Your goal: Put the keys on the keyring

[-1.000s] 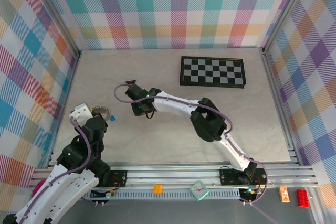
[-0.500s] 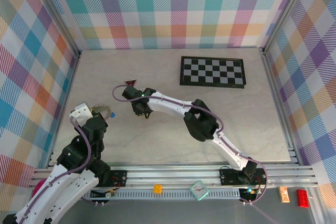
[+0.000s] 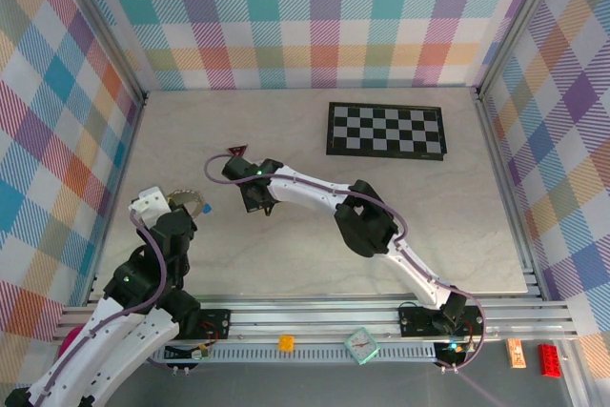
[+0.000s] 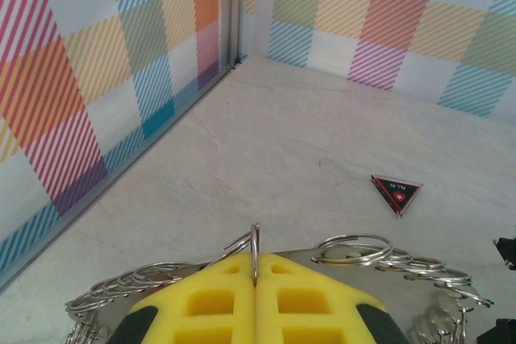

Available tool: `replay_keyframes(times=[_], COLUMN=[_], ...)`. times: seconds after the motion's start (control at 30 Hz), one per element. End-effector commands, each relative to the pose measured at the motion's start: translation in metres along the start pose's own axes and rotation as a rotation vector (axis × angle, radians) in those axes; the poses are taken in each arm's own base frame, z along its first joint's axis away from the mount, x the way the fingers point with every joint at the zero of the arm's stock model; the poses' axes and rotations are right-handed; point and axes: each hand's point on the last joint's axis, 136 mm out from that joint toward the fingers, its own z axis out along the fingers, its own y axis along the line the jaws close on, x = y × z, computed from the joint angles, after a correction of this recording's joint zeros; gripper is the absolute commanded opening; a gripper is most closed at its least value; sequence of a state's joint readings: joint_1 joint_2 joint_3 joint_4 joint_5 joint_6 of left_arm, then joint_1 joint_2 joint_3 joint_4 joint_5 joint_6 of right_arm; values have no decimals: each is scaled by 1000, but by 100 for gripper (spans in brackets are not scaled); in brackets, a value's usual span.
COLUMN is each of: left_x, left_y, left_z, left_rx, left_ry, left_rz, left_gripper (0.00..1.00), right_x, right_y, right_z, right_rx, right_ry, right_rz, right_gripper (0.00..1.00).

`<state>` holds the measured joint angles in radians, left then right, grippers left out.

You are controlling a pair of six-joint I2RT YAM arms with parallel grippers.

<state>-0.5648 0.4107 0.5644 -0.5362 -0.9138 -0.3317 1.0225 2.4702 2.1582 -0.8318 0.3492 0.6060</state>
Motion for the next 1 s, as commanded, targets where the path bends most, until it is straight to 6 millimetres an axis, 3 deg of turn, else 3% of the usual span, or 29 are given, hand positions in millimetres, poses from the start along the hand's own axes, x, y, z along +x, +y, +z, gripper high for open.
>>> replay_keyframes(times=[0.0, 0.2, 0.57, 0.77, 0.97], left_x=[-11, 0, 31, 56, 81], left_y=[-18, -74, -181, -216, -239], left_z=[1, -2, -19, -39, -61], left_rx=[76, 337, 825, 1038, 1198], left_ry=[-10, 73, 204, 274, 296], left_rz=[20, 179, 385, 498, 637], left_gripper=[0, 0, 0, 0, 0], right_x=[-5, 6, 70, 99, 114], right_y=[-5, -40, -144, -180, -198], right_z=[-38, -69, -99, -103, -109], right_rx=[-14, -15, 17, -2, -18], right_ry=[-36, -64, -40, -17, -11], right_rz=[-9, -27, -45, -49, -48], right_gripper=[0, 0, 0, 0, 0])
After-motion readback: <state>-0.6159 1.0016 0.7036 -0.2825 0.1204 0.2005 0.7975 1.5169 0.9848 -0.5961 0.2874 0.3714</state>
